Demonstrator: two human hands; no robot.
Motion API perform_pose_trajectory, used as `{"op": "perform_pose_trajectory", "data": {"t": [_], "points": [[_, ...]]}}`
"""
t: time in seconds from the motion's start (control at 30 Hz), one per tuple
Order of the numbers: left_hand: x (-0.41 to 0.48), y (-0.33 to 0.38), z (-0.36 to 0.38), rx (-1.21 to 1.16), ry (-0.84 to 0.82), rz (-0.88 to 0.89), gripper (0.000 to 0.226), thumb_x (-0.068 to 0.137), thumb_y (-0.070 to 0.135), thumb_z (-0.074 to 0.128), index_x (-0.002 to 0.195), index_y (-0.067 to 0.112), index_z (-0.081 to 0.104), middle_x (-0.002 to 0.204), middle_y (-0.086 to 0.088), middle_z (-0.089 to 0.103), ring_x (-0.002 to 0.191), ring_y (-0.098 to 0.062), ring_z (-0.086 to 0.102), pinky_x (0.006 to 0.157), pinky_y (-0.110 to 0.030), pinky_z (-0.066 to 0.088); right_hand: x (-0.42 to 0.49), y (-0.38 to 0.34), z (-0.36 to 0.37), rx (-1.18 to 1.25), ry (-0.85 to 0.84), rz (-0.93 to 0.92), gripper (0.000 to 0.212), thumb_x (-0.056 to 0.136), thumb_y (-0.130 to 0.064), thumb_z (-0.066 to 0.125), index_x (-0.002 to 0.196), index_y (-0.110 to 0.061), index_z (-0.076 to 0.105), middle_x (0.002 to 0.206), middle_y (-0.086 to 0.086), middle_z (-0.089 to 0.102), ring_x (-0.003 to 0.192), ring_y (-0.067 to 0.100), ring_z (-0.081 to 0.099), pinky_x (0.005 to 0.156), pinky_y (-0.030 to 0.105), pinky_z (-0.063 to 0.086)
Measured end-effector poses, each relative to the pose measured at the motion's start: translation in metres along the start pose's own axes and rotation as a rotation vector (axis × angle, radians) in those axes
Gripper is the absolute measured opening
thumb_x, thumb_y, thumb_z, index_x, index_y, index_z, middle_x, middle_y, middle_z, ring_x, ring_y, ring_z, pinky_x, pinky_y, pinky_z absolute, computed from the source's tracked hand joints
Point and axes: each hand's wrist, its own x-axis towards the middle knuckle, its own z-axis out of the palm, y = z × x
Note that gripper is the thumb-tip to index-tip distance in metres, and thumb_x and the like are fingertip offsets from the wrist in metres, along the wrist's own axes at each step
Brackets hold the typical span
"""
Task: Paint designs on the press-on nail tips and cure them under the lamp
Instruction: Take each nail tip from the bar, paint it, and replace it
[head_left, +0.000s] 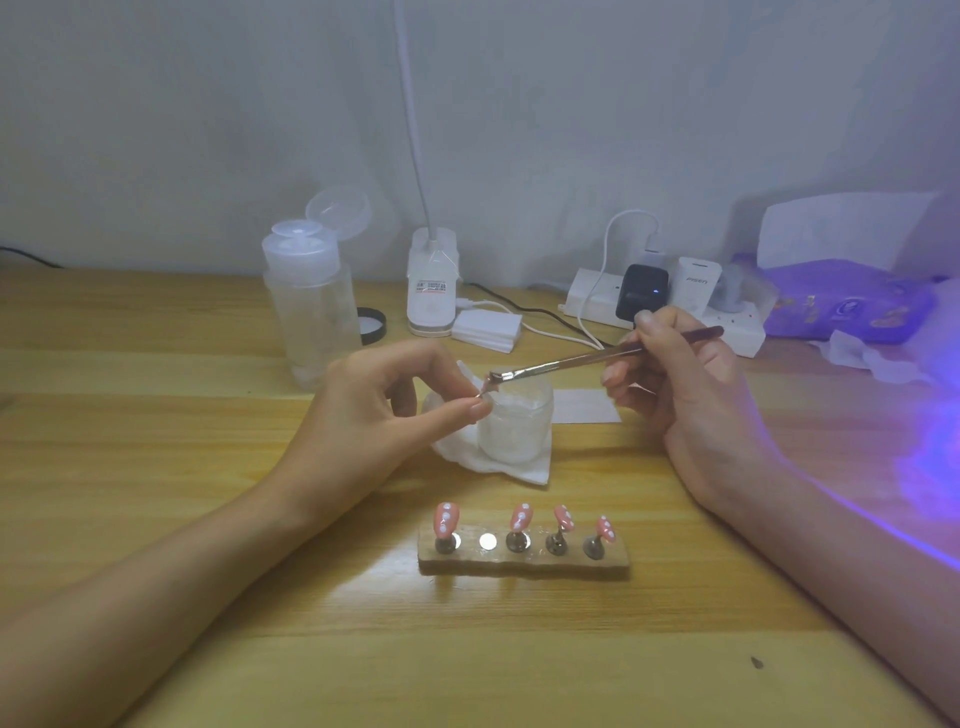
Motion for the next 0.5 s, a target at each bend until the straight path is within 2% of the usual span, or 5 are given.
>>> {"op": "perform_pose_trajectory", "data": {"t": [0.07, 0.2, 0.5], "points": [[-0.0002, 0.0000, -0.0001, 0.000, 0.001, -0.001, 0.015, 0.078, 0.039, 0.078, 0.073, 0.030, 0.067, 0.069, 0.023, 0.063, 0.050, -0.003, 0.040, 0.054, -0.009, 0.034, 0.0001, 0.0023, -0.0002, -0.024, 0.004, 0.019, 0.031, 0.101, -0.024, 0.053, 0.071, -0.021, 0.057, 0.059, 0.002, 0.064, 0.057, 0.011, 0.061, 0.054, 0.020, 0.049], [0.0000, 0.0018, 0.0009, 0.009, -0.006, 0.022, 0.013, 0.083, 0.027, 0.077, 0.076, 0.025, 0.067, 0.059, 0.030, 0.056, 0.048, -0.002, 0.037, 0.052, -0.006, 0.031, 0.0012, 0.0015, -0.0010, 0.012, 0.028, 0.011, 0.039, 0.102, -0.021, 0.051, 0.064, -0.027, 0.059, 0.057, 0.000, 0.063, 0.056, 0.010, 0.060, 0.054, 0.019, 0.048], [0.0003, 0.0040, 0.0012, 0.061, -0.005, 0.070, 0.012, 0.086, 0.015, 0.075, 0.079, 0.019, 0.067, 0.057, 0.035, 0.052, 0.048, -0.002, 0.033, 0.053, -0.005, 0.030, 0.0011, 0.0016, -0.0013, 0.020, 0.008, 0.000, 0.034, 0.101, -0.023, 0.053, 0.068, -0.025, 0.059, 0.059, 0.000, 0.064, 0.059, 0.011, 0.062, 0.056, 0.020, 0.050]]}}
